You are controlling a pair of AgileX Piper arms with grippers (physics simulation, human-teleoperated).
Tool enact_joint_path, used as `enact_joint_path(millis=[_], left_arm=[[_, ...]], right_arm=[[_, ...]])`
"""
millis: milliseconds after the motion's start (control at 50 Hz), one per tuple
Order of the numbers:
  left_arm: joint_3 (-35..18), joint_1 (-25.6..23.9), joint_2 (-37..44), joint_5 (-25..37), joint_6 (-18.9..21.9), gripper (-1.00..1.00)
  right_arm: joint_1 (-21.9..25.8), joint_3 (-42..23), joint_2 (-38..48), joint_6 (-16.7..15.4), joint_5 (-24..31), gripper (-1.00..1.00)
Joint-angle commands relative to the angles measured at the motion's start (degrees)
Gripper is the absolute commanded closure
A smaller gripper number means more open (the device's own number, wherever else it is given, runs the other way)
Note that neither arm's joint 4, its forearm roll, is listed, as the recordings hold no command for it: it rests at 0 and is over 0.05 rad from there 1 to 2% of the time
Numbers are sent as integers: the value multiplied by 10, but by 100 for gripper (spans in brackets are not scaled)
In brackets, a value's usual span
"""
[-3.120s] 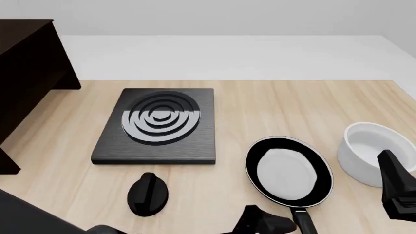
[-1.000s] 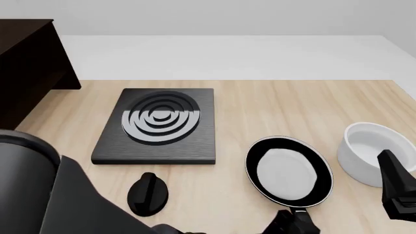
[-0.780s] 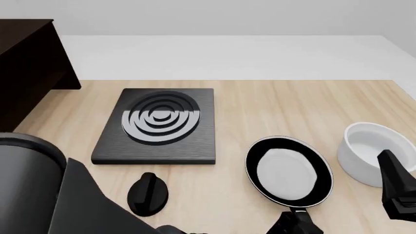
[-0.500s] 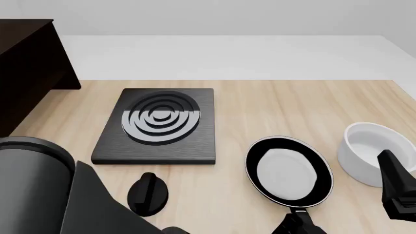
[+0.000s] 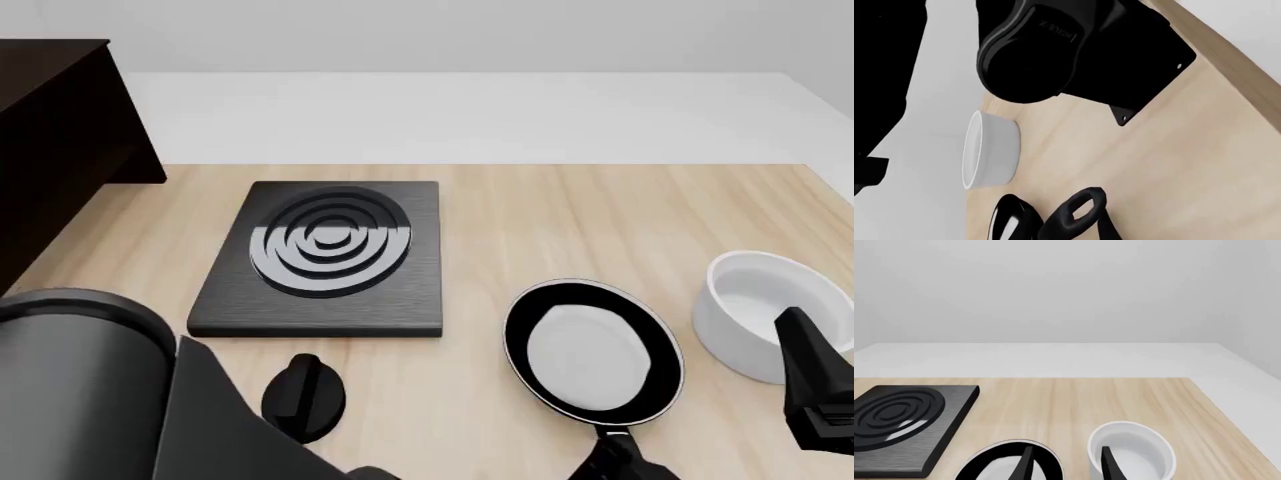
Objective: Put the frying pan under the cabinet shelf.
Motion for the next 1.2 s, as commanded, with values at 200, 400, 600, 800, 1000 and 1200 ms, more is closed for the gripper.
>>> enact_joint_path(millis=[200,400,600,800,1000,1200], left_arm=[[-15,-11,36,10,3,-100],[-4,-12,29,-8,11,100],[7,-11,17,-8,6,100],[27,-1,-2,-7,10,100],[50,8,-70,9,30,100],[65,15,-129,25,56,100]], right_arm=[[0,0,0,0,0,-100],[0,0,0,0,0,-100],[0,0,0,0,0,-100],[0,0,0,0,0,-100],[0,0,0,0,0,-100],[0,0,0,0,0,-100]])
